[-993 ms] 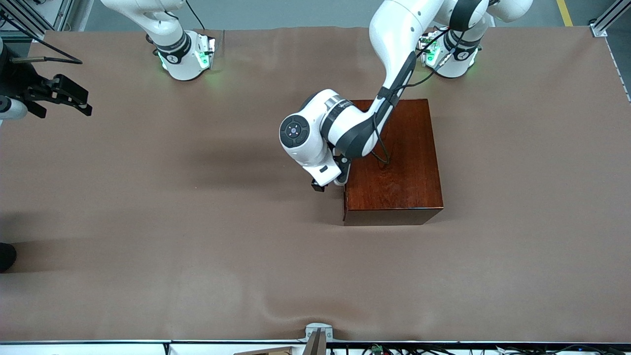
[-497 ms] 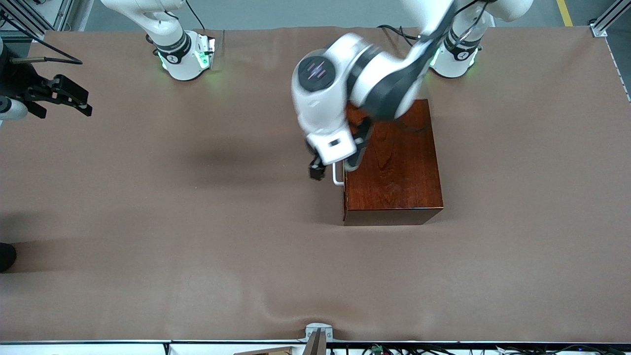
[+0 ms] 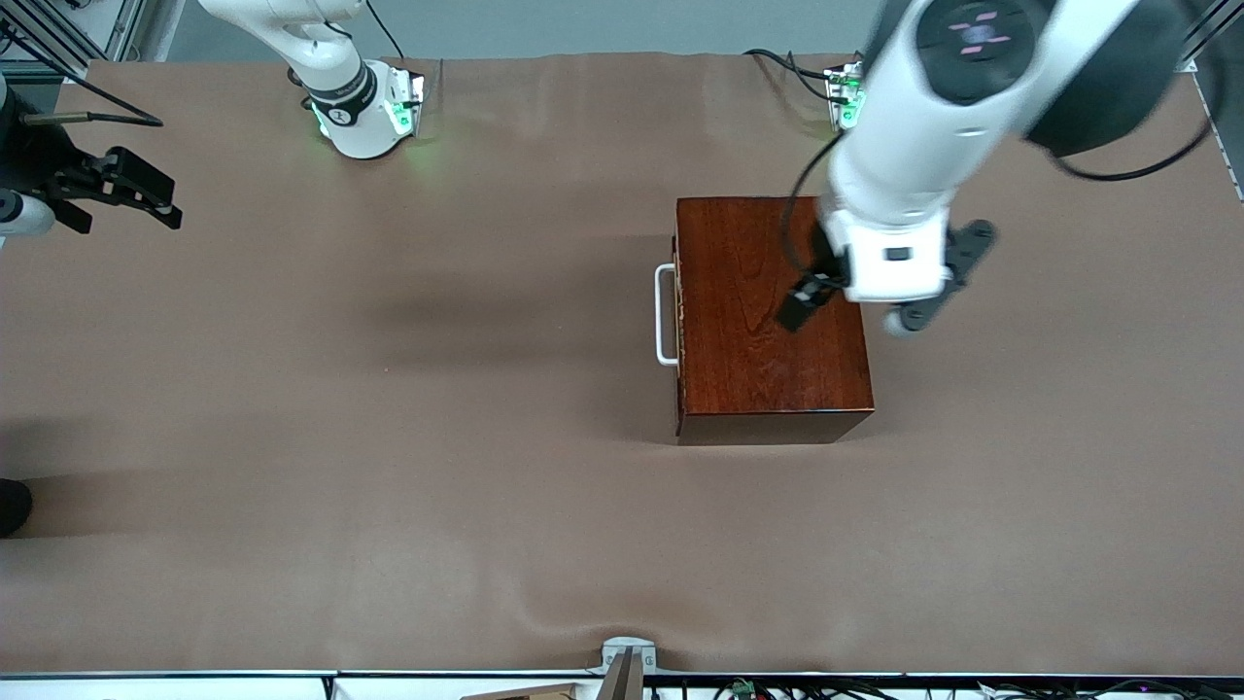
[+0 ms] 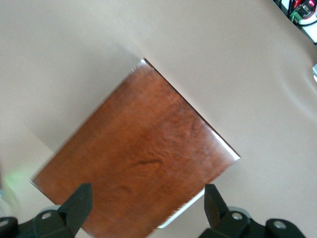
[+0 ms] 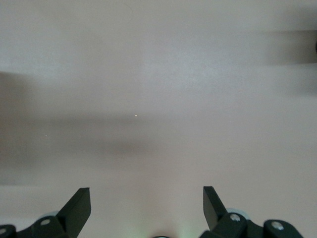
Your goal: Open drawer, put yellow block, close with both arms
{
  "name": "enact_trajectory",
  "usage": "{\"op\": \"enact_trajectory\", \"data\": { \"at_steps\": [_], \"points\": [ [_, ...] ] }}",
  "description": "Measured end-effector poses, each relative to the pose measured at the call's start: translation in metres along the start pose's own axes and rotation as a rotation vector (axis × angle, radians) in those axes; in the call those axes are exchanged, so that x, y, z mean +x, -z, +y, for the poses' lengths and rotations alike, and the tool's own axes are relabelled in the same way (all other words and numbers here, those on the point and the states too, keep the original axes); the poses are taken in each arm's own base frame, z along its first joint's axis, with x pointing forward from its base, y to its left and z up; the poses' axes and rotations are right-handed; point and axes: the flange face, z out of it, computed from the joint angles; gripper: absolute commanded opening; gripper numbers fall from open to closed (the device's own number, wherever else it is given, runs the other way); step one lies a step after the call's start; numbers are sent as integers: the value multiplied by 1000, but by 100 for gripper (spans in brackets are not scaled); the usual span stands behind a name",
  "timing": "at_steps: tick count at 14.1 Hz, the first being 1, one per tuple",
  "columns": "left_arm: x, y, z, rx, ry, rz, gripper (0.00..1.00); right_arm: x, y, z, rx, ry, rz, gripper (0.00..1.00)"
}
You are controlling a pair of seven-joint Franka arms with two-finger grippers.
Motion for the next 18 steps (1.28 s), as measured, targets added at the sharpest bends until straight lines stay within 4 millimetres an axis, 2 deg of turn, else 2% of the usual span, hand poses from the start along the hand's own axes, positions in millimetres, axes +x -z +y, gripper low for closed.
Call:
{"op": "enact_trajectory", "data": {
  "at_steps": [6,8,10,12,13,18],
  "points": [
    [86,23,-94,-13,-283,-32,100,0,0,0,0,0,0,100],
    [113,27,-128,-27,-409,-46,100,0,0,0,0,0,0,100],
    [132,26,-158,-33,-523,-58,100,0,0,0,0,0,0,100],
    [133,25,-178,-31,-605,-65,100,0,0,0,0,0,0,100],
    [127,26,-184,-19,-642,-61,100,0,0,0,0,0,0,100],
    [72,38,-209,27,-701,-18,100,0,0,0,0,0,-1,100]
  ]
}}
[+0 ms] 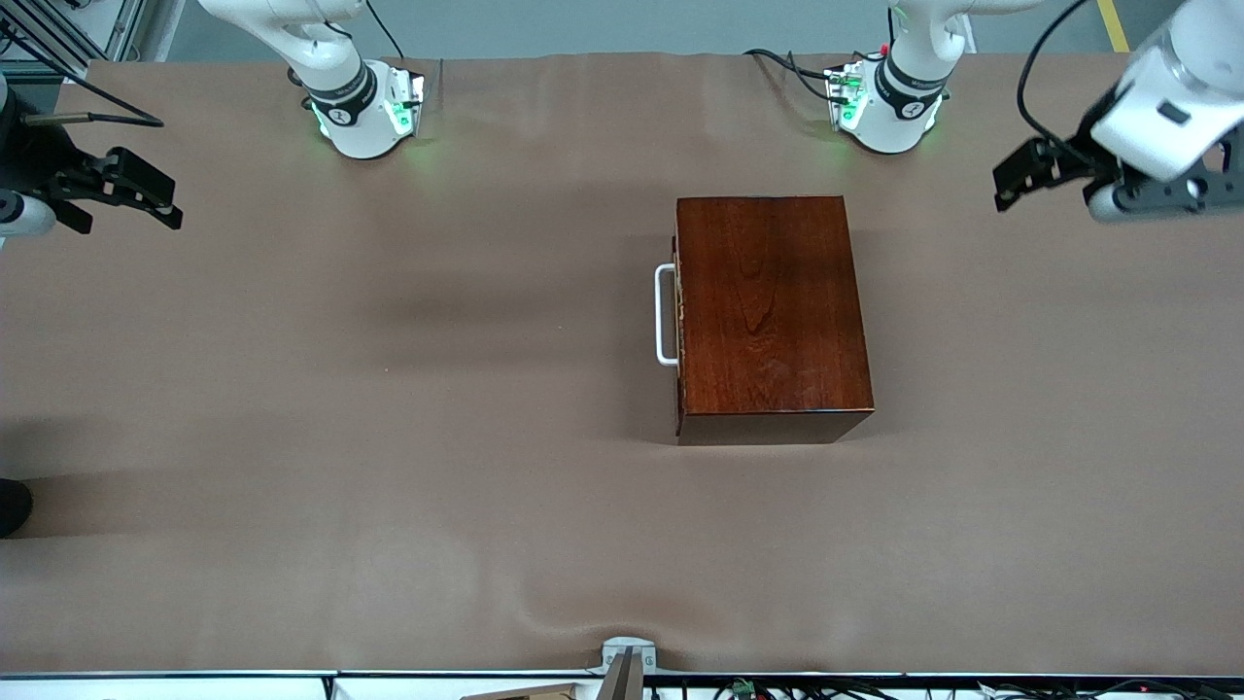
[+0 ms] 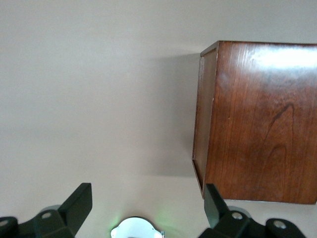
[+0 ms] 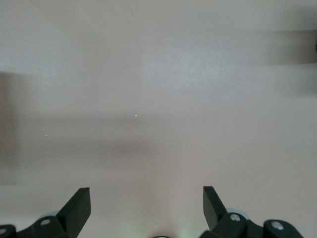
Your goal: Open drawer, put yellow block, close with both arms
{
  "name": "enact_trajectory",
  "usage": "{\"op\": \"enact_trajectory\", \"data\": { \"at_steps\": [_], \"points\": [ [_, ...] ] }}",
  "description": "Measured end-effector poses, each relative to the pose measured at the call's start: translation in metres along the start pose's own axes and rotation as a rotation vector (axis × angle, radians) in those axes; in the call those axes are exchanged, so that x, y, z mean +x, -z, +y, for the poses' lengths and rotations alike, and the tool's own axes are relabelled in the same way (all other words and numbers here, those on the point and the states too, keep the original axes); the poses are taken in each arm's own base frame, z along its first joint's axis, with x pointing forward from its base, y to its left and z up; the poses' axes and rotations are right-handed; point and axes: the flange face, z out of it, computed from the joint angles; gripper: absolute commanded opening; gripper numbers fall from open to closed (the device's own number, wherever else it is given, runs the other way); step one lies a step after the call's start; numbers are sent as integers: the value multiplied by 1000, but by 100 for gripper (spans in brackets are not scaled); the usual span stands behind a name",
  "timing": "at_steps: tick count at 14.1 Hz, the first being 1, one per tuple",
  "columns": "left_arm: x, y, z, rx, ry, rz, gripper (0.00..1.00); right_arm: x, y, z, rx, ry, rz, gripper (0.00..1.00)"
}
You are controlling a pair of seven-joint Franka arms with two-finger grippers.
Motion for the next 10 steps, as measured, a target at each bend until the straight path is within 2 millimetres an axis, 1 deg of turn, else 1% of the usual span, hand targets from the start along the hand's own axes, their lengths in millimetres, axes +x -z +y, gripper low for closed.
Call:
{"op": "enact_trajectory", "data": {
  "at_steps": [1,3,7,10],
  "points": [
    [-6,3,-1,2,-3,9,100,0,0,0,0,0,0,100],
    [-10,7,-7,10,-32,22,100,0,0,0,0,0,0,100],
    [-5,14,-21,10,-47,50,100,0,0,0,0,0,0,100],
    [-2,19,-23,7,-44,60,100,0,0,0,0,0,0,100]
  ]
}}
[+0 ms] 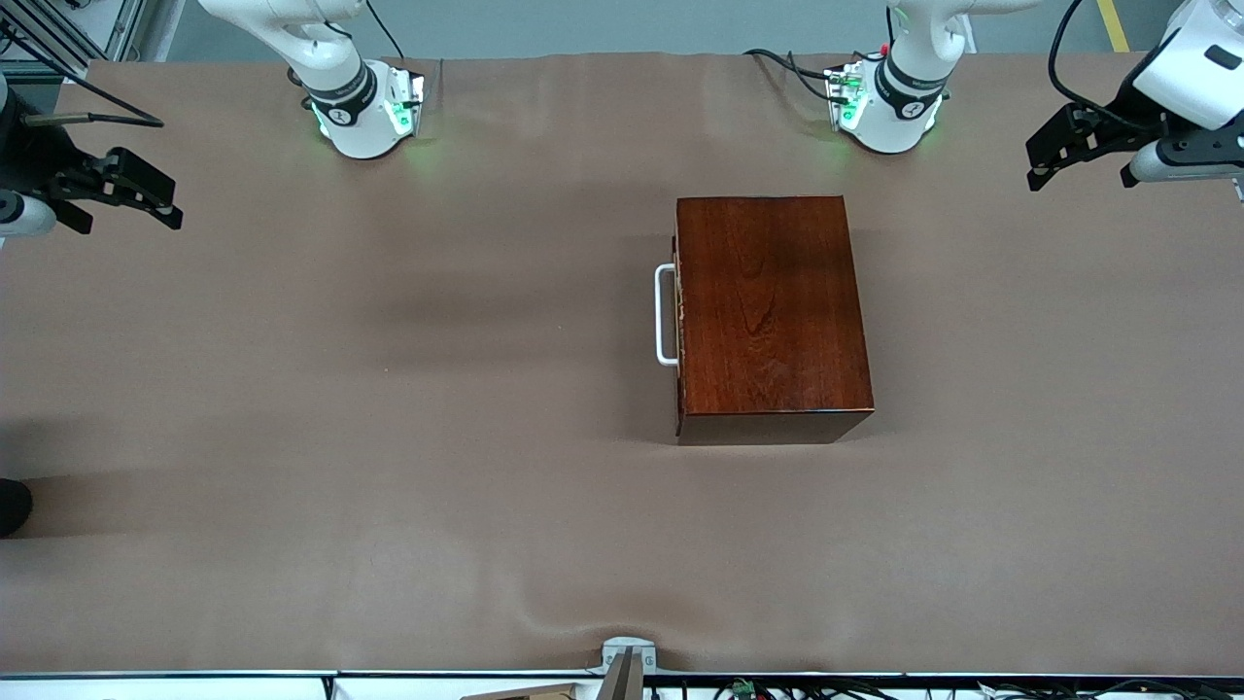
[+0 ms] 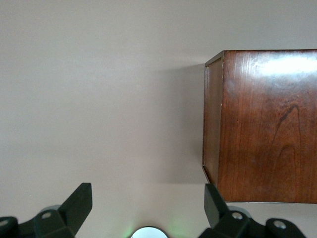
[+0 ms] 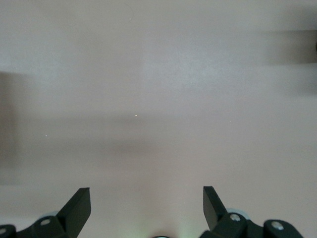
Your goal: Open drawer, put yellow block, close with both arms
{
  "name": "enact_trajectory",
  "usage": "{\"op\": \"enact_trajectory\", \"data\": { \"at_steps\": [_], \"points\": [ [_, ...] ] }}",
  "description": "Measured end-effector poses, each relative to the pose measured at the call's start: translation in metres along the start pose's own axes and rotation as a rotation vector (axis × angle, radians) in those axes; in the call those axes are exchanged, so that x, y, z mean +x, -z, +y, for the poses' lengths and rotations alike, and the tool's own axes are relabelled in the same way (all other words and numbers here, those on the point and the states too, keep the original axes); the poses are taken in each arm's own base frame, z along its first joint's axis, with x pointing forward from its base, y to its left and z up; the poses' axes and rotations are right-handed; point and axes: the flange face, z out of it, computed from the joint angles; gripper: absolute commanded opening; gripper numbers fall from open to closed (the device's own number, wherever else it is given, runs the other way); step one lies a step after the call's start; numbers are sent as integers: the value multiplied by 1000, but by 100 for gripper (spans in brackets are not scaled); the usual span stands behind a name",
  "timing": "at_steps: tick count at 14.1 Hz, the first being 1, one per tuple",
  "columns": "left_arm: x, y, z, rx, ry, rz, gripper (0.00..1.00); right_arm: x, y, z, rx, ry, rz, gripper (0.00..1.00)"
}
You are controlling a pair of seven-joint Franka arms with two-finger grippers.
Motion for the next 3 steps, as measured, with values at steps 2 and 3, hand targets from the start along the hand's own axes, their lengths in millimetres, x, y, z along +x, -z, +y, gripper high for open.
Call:
{"op": "enact_trajectory", "data": {
  "at_steps": [2,3],
  "points": [
    [2,-1,0,-1,0,-1,100,0,0,0,0,0,0,100],
    [3,-1,-1,-1,1,-3,100,0,0,0,0,0,0,100]
  ]
}}
